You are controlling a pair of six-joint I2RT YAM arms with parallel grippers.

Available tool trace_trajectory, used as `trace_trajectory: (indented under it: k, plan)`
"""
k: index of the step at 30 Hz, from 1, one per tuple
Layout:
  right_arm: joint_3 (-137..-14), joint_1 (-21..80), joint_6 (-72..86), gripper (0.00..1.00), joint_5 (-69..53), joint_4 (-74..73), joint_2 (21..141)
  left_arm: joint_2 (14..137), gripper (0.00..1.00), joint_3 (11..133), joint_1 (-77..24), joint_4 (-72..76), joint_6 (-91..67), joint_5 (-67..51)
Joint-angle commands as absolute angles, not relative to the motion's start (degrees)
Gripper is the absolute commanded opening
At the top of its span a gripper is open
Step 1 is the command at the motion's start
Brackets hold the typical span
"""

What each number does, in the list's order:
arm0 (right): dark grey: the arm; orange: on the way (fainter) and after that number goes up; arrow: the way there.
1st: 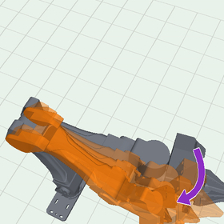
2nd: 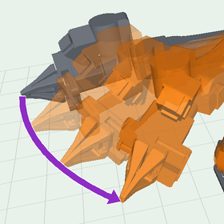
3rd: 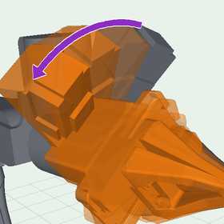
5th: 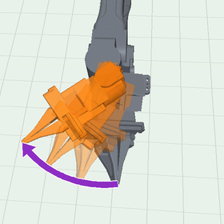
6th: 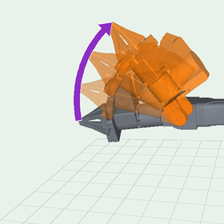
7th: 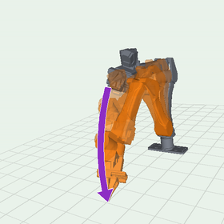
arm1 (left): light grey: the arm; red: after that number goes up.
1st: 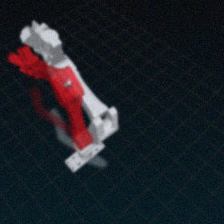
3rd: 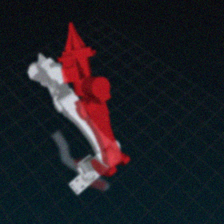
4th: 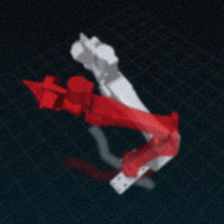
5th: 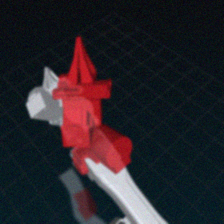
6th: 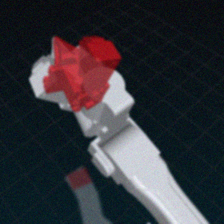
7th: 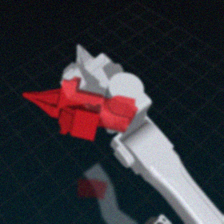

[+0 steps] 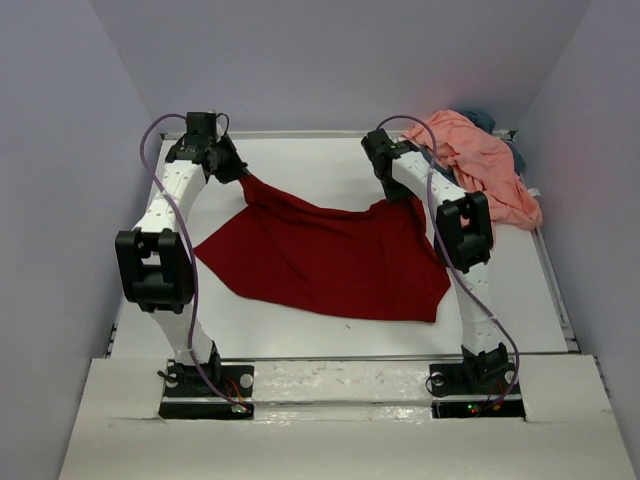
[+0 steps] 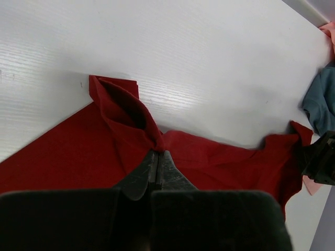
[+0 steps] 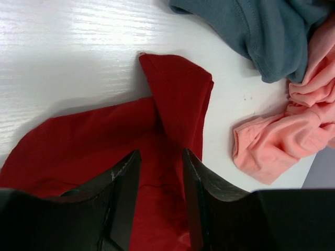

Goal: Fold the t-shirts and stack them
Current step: Flatten out the tshirt

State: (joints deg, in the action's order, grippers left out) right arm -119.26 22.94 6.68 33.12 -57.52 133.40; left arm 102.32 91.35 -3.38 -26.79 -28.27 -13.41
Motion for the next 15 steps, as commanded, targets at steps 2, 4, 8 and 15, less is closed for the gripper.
trace_trajectory:
  k: [2,4,8,15]
  plan:
    - [-122.17,23.20,7.03,0.43,36.65,-57.92,134.82,101.16,0.00,91.50,-2.46,-26.28,-26.81,-14.77]
    - [-122.78,23.20,6.94,0.43,37.00,-57.92,135.09,101.07,0.00,91.49,-2.20,-26.28,-26.63,-14.68]
    - [-123.13,23.20,6.77,0.42,37.97,-57.92,135.97,101.07,0.00,91.41,-1.76,-26.54,-26.37,-14.77]
    - [-123.66,23.20,6.86,0.38,40.69,-57.83,136.58,100.90,0.00,91.49,-1.06,-26.81,-25.84,-14.94]
